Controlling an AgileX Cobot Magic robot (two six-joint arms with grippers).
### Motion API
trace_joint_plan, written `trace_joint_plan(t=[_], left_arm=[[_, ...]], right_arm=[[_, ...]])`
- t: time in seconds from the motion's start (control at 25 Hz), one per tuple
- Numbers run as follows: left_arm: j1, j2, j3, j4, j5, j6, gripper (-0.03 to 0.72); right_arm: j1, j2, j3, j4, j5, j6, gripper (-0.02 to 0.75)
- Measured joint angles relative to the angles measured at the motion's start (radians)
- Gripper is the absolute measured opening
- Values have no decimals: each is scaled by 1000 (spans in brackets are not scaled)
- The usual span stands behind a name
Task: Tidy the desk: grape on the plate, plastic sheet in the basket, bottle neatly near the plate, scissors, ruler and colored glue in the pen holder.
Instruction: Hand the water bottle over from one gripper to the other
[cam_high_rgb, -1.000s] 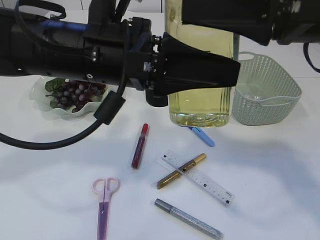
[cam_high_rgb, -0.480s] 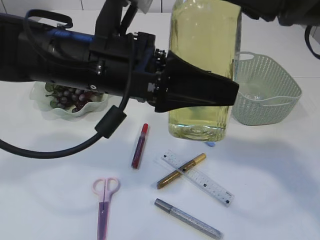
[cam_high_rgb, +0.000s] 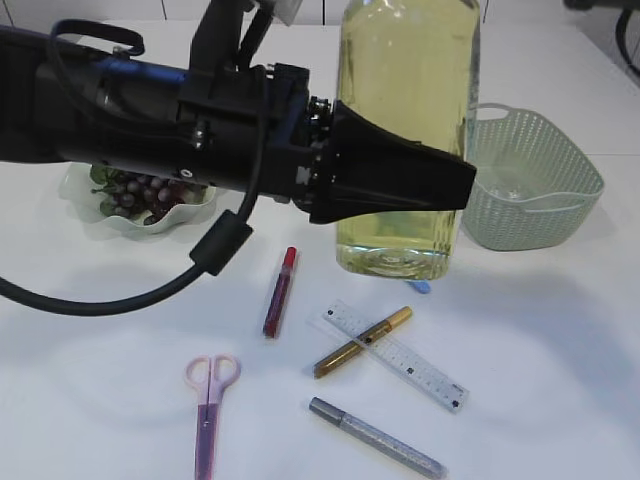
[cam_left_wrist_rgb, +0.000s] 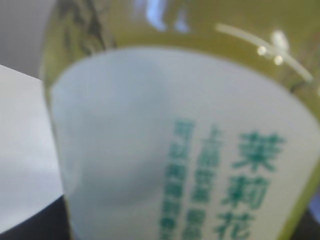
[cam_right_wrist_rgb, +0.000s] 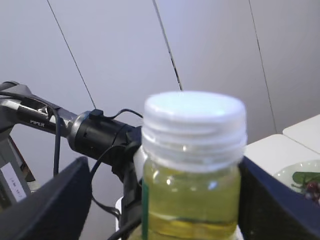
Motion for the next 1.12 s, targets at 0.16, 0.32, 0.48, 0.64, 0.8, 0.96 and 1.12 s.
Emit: trace_joint_plan(t=[0.16,0.32,0.48,0.64,0.8,0.96,1.12], left_arm=[[0,0,0,-7,8,19,438],[0,0,0,-2,7,15,438],[0,0,0,-4,-8,9,438],[0,0,0,-4,-6,10,438],[0,0,0,-2,-6,9,438],[0,0,0,-2,-6,9,438],[0,0,0,0,-6,9,438]], right_arm=[[0,0,-82,-12,-4,0,656],[0,0,-183,-6,-15,0,639],[0,-5,-265,-2,-32,50,619],[-20,-7,-298,-18,-95,152,605],[-84,-7,-302,-130,-181,304,592],[-122,-7,-302,-294,-285,463,587],[-132,-7,-302,-526,-372,653,586]])
